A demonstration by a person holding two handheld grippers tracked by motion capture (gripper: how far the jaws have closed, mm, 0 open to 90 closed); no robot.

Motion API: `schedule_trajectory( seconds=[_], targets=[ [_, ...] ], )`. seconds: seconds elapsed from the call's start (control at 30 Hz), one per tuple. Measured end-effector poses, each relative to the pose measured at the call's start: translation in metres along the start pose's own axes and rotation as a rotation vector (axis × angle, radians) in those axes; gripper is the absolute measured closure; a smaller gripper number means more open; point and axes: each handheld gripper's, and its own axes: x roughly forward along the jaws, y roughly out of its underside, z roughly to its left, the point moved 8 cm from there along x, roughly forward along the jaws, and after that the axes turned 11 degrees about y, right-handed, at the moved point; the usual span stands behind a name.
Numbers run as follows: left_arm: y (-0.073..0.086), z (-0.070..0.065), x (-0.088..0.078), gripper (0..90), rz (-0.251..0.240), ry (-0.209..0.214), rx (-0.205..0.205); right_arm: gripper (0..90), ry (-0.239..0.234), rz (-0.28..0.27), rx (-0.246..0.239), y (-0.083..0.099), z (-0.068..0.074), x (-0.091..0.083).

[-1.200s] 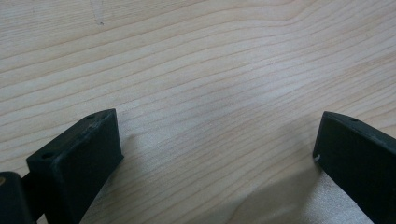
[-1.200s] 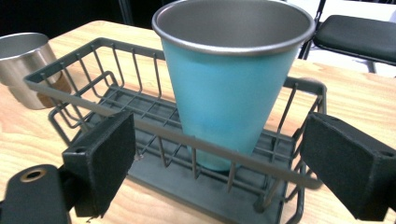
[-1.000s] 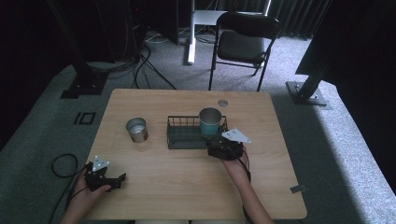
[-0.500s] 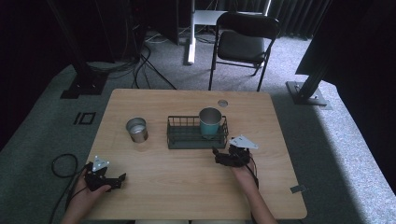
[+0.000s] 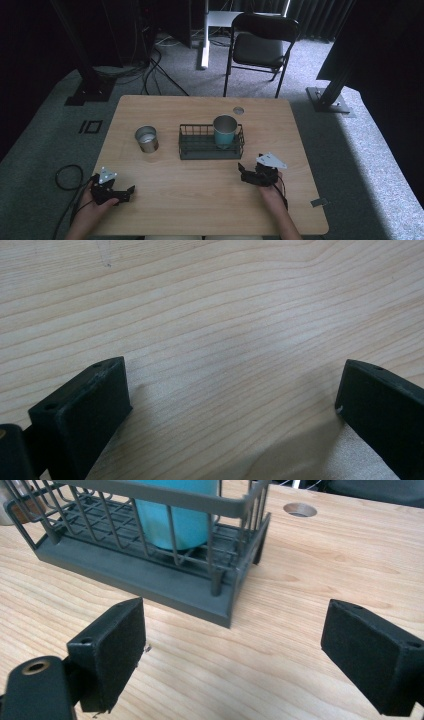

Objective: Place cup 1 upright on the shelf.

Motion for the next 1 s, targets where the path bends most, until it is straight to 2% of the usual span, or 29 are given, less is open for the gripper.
schedule_trajectory(
  seconds=[0.07,0.17,0.23,0.33,0.4,0.63,0.8,1.0],
  targets=[
    [0.000,0.000,0.000,1.7,0.000,0.000,0.000,10.6,0.009,-0.004,-0.001,0.003,-0.004,-0.002],
    [0.000,0.000,0.000,1.7,0.000,0.000,0.000,12.0,-0.012,-0.005,-0.006,0.006,-0.008,-0.006],
    [0.000,0.000,0.000,1.7,0.000,0.000,0.000,12.7,-0.058,0.000,-0.035,0.010,-0.008,-0.007],
    [0.000,0.000,0.000,1.7,0.001,0.000,0.000,12.6,-0.050,-0.031,-0.110,0.016,-0.009,-0.009],
    [0.000,0.000,0.000,1.7,0.001,0.000,0.000,12.6,-0.078,-0.021,-0.104,0.019,-0.009,-0.011],
    [0.000,0.000,0.000,1.7,0.000,0.000,0.001,12.4,-0.130,0.027,-0.094,0.028,-0.015,-0.020],
    [0.000,0.000,0.000,1.7,0.000,0.000,0.001,12.4,-0.146,0.069,-0.117,0.039,-0.021,-0.026],
    [0.000,0.000,0.000,1.7,0.001,0.000,0.001,12.3,-0.168,0.098,-0.101,0.049,-0.030,-0.034]
  ],
)
